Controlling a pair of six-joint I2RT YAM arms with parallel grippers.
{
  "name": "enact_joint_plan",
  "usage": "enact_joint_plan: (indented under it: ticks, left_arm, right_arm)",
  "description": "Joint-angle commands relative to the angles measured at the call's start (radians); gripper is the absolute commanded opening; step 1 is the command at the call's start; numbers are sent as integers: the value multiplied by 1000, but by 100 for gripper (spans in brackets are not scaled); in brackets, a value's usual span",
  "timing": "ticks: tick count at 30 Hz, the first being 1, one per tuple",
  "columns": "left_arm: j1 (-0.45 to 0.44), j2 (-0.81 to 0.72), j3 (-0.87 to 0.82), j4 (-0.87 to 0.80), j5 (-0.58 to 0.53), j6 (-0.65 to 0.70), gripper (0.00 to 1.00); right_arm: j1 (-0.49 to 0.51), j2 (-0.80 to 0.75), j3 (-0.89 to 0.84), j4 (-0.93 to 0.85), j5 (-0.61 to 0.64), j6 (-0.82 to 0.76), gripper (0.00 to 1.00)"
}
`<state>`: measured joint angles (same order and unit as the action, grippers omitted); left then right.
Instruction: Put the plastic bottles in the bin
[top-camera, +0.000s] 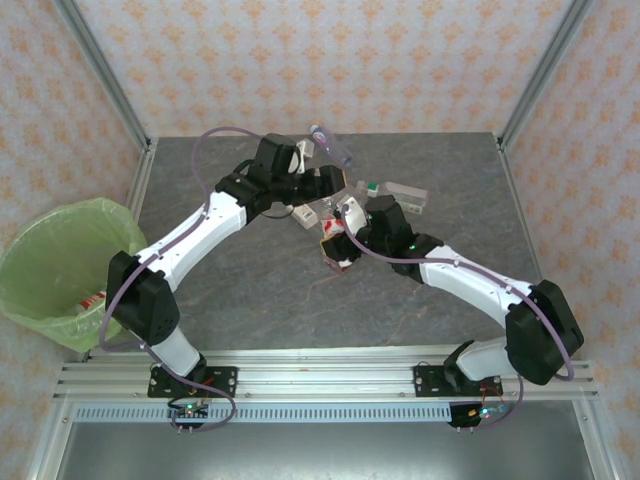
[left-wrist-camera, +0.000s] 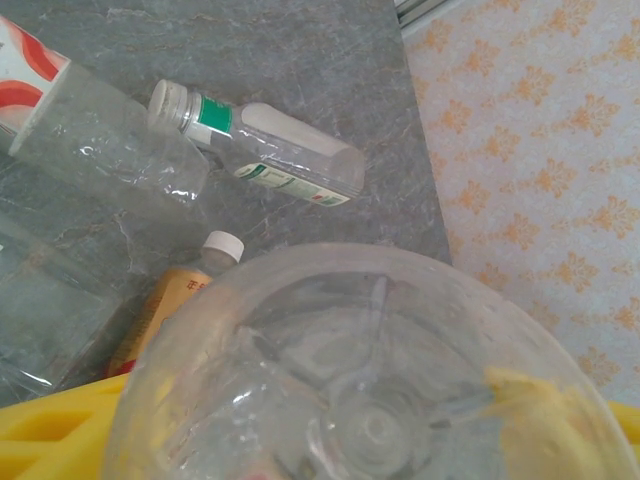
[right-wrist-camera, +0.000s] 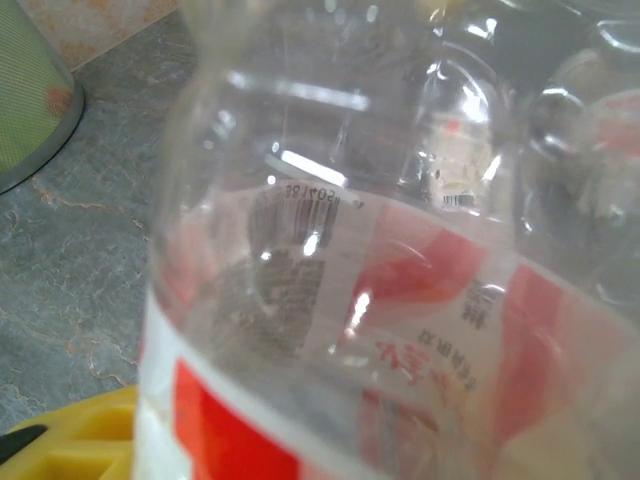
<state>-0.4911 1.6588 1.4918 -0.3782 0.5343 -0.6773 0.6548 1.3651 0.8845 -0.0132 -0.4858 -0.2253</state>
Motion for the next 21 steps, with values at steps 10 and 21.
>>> enact_joint_plan:
  ticks: [10, 21]
  left_arm:
    - [3, -4, 20, -73, -61, 25, 64]
    - [27, -28, 51, -100, -133, 66, 64]
  right_arm:
    - [8, -46, -31, 146, 29, -25, 67]
    - [9, -120, -87, 150, 41, -17, 87]
